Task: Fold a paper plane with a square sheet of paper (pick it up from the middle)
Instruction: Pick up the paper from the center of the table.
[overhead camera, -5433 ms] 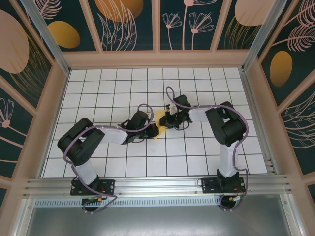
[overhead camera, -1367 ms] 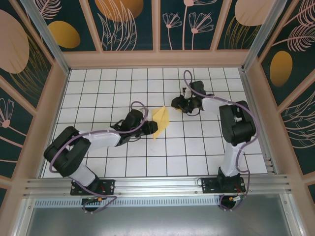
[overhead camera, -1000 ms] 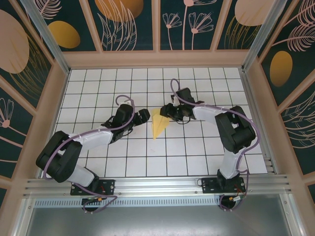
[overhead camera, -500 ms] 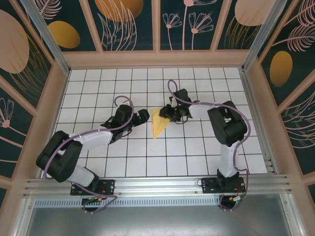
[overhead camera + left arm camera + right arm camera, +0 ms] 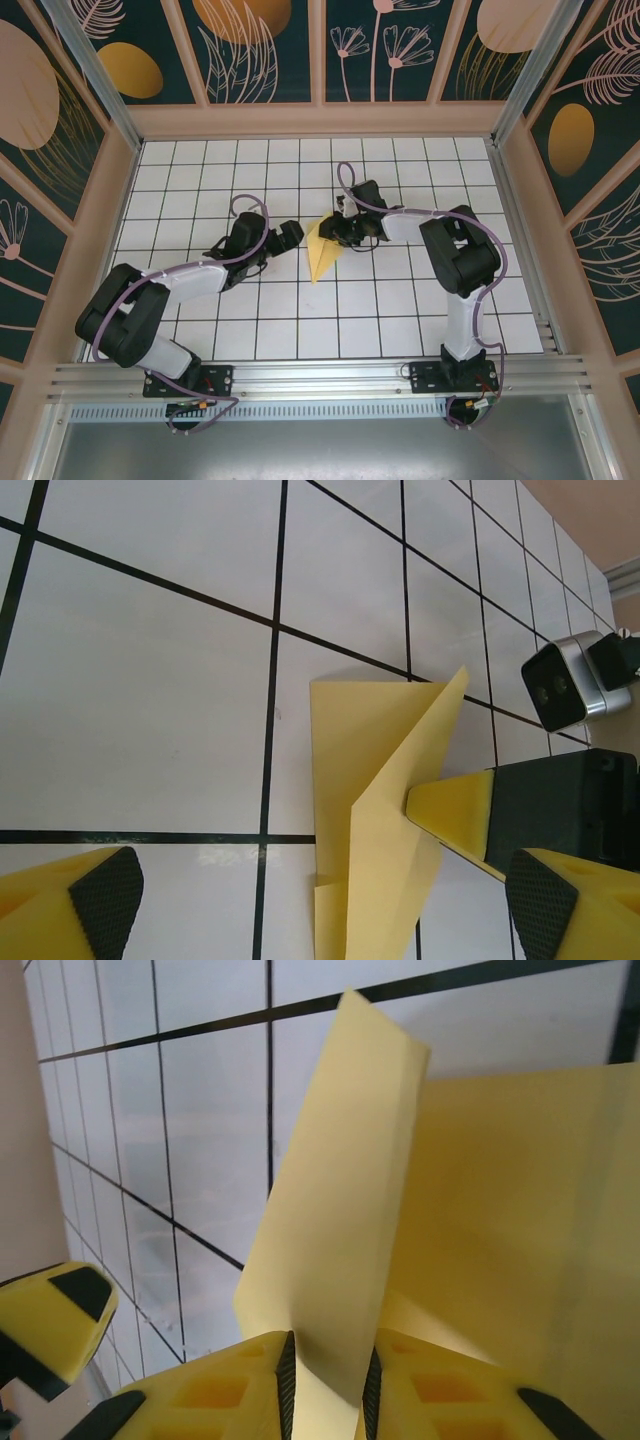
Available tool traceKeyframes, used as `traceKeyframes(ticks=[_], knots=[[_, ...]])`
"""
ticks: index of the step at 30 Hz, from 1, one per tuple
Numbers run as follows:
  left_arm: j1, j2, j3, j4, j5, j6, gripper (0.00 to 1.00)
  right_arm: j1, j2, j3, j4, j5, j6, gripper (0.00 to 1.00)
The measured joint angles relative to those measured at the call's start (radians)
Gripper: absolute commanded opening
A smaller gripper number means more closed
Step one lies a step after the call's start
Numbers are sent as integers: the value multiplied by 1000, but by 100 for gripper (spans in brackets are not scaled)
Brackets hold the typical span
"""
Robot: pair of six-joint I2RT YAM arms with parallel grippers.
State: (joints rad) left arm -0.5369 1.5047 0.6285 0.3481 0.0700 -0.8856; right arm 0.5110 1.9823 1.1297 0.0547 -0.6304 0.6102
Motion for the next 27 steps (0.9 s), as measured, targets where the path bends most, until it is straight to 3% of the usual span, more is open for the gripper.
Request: traceKeyframes(ticks=[7, 14, 19, 27], knots=[[29, 0, -61, 50, 63, -19, 99, 6, 21, -2, 46, -19, 3, 22], [33, -1, -76, 87, 114, -30, 99, 26, 59, -5, 50, -19, 8, 5], [34, -14, -111, 138, 159, -55, 98, 22, 19, -34, 97, -35, 24, 1], [36, -50, -183, 356, 293, -153, 97, -28, -129, -77, 311, -206, 126, 1]])
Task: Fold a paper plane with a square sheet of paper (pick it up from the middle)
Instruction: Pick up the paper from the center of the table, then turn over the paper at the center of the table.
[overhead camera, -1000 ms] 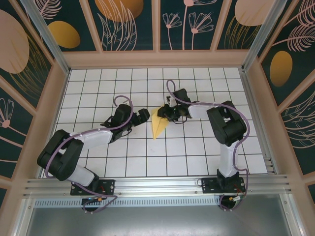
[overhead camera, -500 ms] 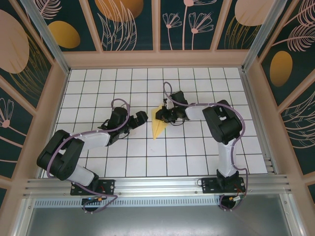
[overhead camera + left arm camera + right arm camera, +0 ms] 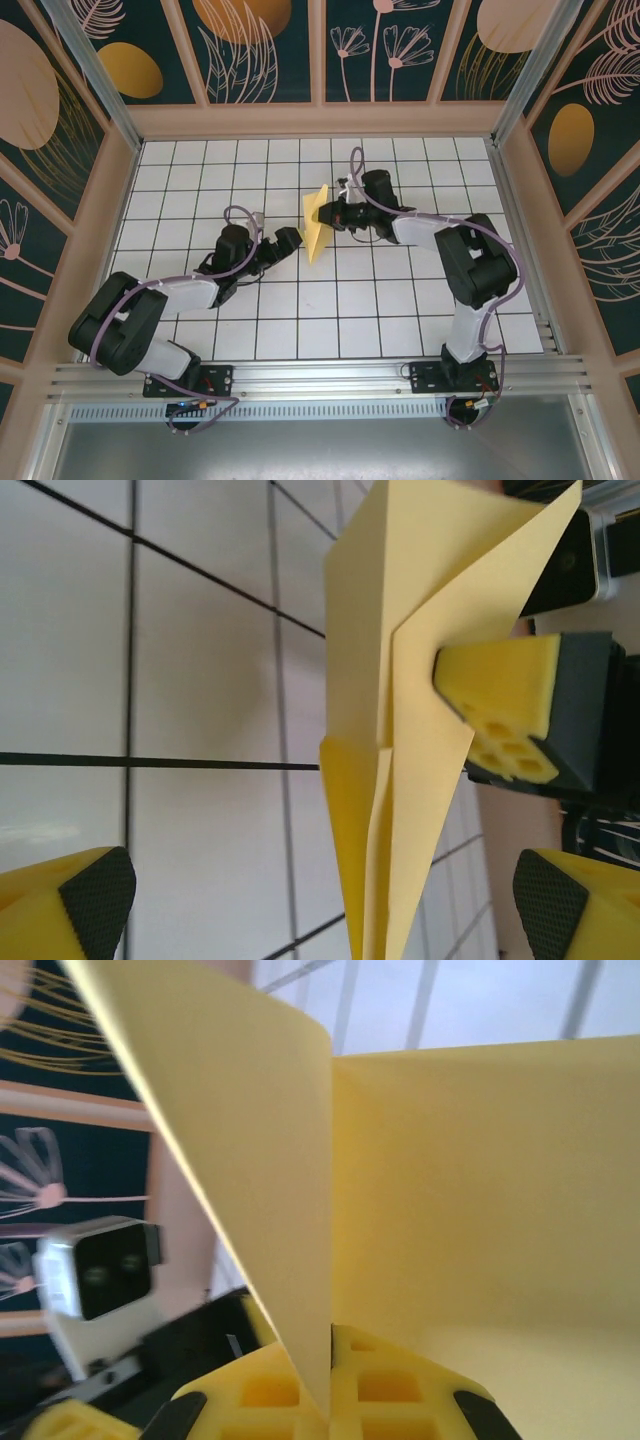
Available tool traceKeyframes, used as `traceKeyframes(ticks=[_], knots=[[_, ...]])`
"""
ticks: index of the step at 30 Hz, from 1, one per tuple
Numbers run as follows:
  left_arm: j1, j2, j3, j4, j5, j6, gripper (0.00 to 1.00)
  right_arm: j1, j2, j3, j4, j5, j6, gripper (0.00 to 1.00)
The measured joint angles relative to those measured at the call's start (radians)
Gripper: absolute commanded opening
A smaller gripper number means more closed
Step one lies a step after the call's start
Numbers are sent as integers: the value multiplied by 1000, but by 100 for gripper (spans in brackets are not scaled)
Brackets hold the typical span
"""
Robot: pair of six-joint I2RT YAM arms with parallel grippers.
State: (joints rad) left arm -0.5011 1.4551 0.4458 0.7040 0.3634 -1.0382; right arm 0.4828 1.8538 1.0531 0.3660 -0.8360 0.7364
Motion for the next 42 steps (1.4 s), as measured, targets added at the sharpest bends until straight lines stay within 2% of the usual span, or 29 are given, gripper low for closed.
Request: traceKeyframes(ticks=[7, 11, 17, 21, 25, 28, 31, 34, 38, 42], knots=[[0, 39, -20, 273, 124, -117, 89, -3, -9, -27, 155, -99, 138, 2], [0, 77, -34, 395, 165, -175, 75, -3, -11, -45, 205, -126, 201, 2], [0, 102, -34, 481, 187, -224, 54, -2, -23, -61, 253, -146, 267, 3], [0, 112, -33, 501, 190, -236, 32, 1, -37, -62, 262, -154, 287, 4], [0, 122, -29, 502, 192, -241, 14, 4, -45, -62, 249, -153, 283, 13], [0, 123, -22, 484, 194, -230, 7, 4, -57, -56, 165, -136, 226, 29], [0, 107, -2, 390, 179, -181, 6, 0, -84, -31, 10, -70, 130, 46], [0, 46, 43, 176, 129, -71, 6, -16, -142, -14, -146, 47, 26, 59], [0, -65, 181, -231, -40, 126, 5, -38, -227, -10, -290, 225, -77, 71], [-2, -137, 322, -564, -243, 273, 5, -43, -285, -30, -344, 369, -136, 77]])
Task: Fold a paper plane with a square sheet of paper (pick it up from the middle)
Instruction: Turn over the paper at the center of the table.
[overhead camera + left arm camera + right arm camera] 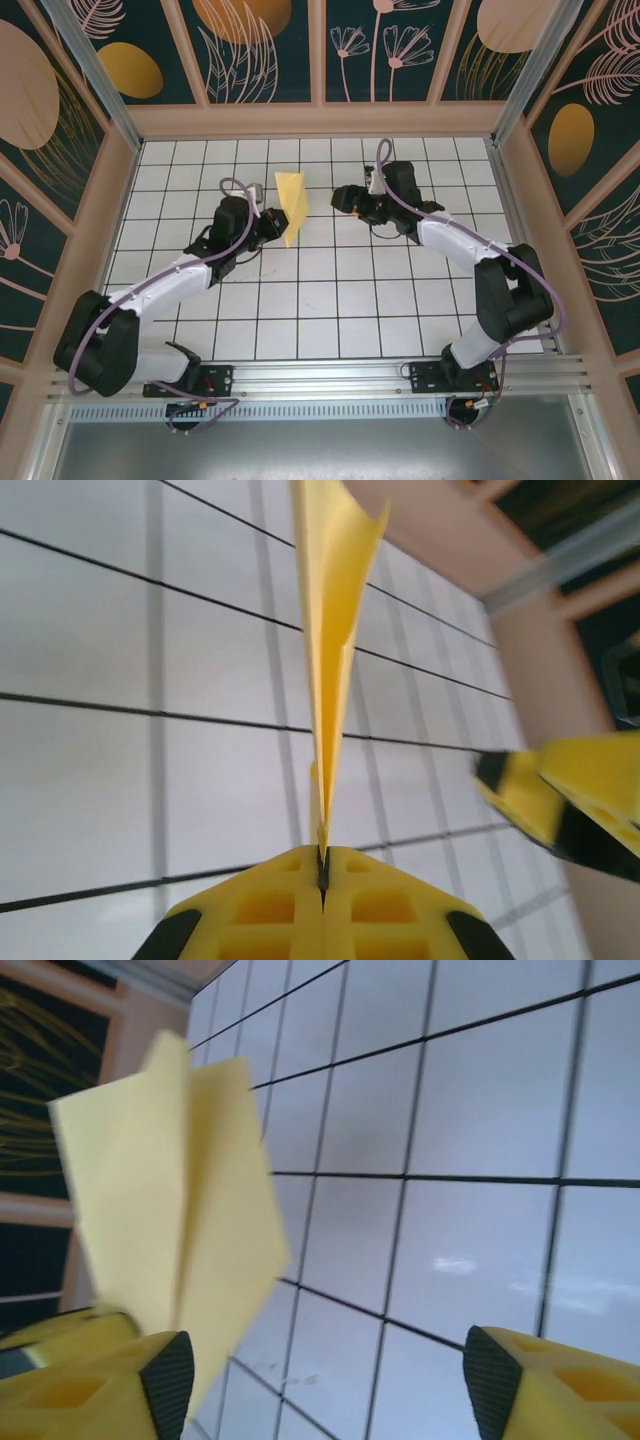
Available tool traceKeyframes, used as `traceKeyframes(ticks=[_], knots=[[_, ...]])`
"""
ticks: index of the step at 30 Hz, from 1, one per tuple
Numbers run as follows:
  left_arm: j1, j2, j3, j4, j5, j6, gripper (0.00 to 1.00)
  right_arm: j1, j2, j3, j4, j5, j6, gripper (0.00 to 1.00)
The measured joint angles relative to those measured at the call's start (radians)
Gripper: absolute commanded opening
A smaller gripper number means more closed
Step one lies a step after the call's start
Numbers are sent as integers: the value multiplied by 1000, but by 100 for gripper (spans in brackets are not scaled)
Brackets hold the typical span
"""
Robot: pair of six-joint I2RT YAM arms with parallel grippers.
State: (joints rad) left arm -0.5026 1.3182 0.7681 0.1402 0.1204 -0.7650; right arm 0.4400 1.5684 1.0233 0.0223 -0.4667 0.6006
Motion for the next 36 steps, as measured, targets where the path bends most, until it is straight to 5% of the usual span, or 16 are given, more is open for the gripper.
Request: traceKeyframes(ticks=[7, 14, 27, 36], knots=[[-80, 69, 201, -457, -417, 112, 4, 0, -31, -70, -41, 178, -27, 78], [-172, 346, 343, -642, -594, 132, 7, -3, -39, -123, -58, 261, -19, 78], [-185, 543, 403, -489, -323, 133, 50, -25, -100, -211, -56, 314, 31, 74], [-22, 275, 201, -287, -177, 80, 74, 144, -37, -164, -45, 316, 66, 49]])
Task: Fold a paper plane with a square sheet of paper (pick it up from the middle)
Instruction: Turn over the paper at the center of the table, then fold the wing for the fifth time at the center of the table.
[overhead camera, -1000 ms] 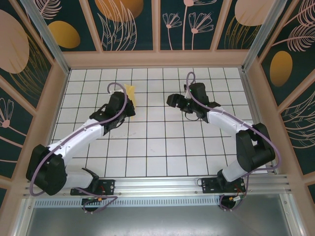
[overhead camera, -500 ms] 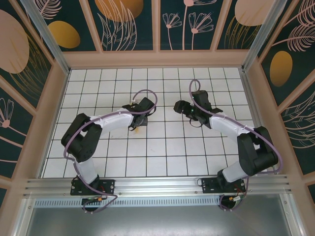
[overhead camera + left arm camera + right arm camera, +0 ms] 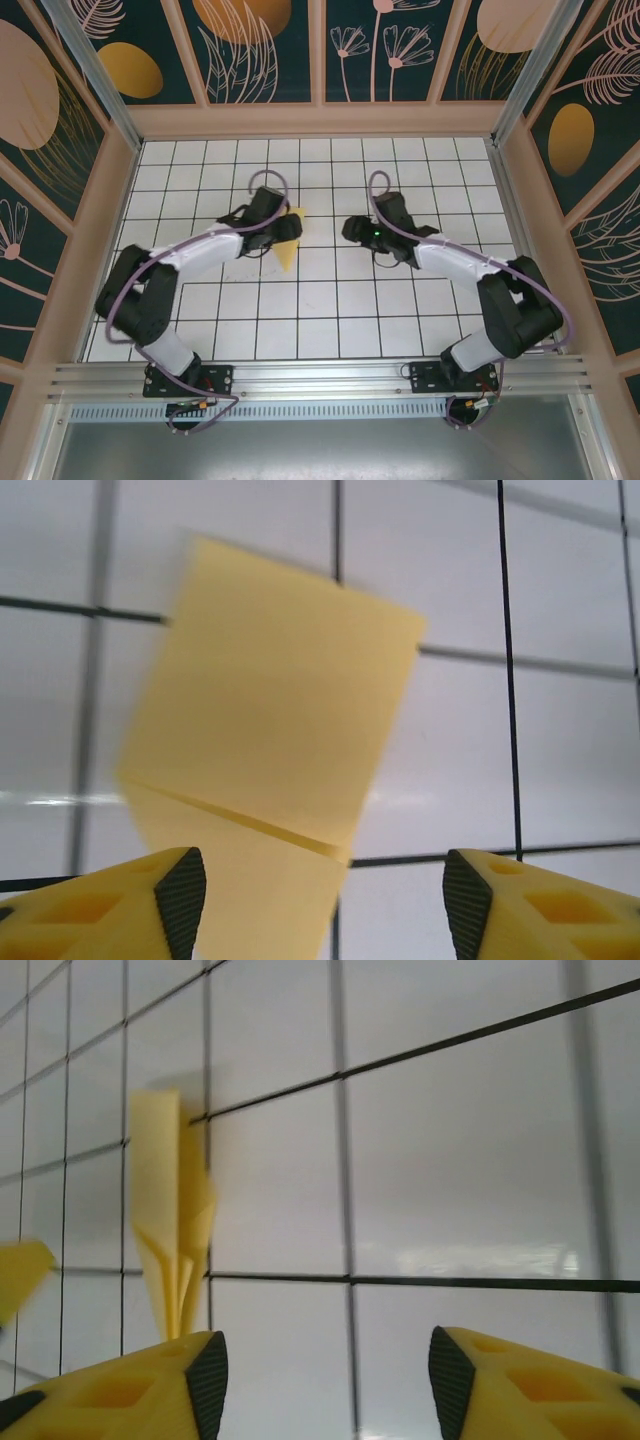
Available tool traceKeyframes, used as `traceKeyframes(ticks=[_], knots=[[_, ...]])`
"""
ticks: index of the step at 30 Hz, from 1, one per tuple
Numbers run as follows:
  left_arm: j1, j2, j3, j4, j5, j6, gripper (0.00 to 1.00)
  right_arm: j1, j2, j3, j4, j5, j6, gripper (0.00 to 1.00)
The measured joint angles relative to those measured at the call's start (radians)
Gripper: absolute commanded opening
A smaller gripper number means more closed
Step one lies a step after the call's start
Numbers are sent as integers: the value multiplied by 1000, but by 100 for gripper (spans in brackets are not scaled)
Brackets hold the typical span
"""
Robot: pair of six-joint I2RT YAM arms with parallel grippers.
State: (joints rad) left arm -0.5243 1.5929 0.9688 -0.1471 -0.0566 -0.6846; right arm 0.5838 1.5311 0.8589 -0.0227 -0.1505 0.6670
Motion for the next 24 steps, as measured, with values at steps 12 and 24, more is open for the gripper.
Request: traceKeyframes(ticks=[12, 24], knots=[[142, -276, -261, 62, -95, -81, 98, 275, 441, 416, 3, -19, 24, 38], [154, -306, -291, 83, -131, -84, 98, 259, 599, 553, -120, -104, -109, 36]])
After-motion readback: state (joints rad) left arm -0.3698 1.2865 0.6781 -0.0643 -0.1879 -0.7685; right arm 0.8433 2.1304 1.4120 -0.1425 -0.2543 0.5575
